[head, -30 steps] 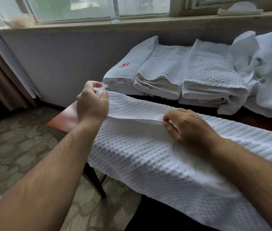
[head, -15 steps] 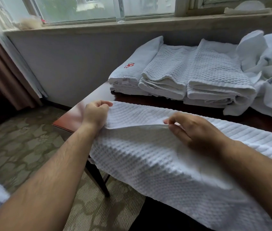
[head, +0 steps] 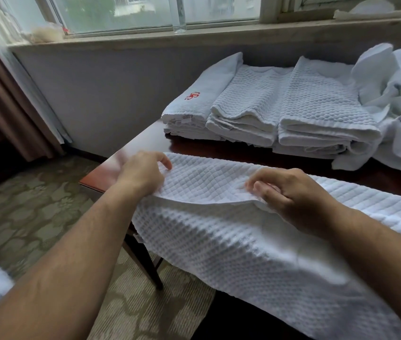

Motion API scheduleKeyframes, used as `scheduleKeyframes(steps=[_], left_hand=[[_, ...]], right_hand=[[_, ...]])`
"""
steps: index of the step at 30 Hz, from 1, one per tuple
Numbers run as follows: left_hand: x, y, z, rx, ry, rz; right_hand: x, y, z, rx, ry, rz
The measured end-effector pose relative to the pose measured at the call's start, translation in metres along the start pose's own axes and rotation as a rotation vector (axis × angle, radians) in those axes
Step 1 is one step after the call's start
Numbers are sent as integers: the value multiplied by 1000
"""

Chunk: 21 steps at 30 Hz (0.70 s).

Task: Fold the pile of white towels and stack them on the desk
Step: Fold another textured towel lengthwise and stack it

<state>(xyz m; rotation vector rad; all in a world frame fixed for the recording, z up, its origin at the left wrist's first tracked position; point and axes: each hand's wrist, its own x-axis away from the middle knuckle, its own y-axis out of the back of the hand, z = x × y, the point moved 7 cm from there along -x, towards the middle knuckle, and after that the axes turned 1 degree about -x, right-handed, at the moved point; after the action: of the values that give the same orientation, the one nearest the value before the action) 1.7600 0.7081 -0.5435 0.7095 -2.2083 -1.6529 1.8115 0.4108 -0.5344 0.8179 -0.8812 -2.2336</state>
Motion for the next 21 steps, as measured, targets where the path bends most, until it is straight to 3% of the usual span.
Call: scheduleKeyframes(steps=[3, 5, 8, 12, 18, 21], left_hand=[[12, 2, -33, -153, -167, -71], [26, -8, -68, 15, -368, -2], [66, -25, -117, 203, -723, 172], [92, -38, -130, 166, -907, 171], [115, -15, -130, 206, -1146, -332], [118, -13, -126, 164, -1116, -374]], right_hand=[[3, -1, -19, 311, -166, 59], [14, 3, -34, 400, -312, 159], [37, 13, -40, 402, -353, 176], [62, 24, -26, 331, -147, 113], [66, 25, 6, 486, 298, -107], [67, 28, 8, 472, 393, -155]])
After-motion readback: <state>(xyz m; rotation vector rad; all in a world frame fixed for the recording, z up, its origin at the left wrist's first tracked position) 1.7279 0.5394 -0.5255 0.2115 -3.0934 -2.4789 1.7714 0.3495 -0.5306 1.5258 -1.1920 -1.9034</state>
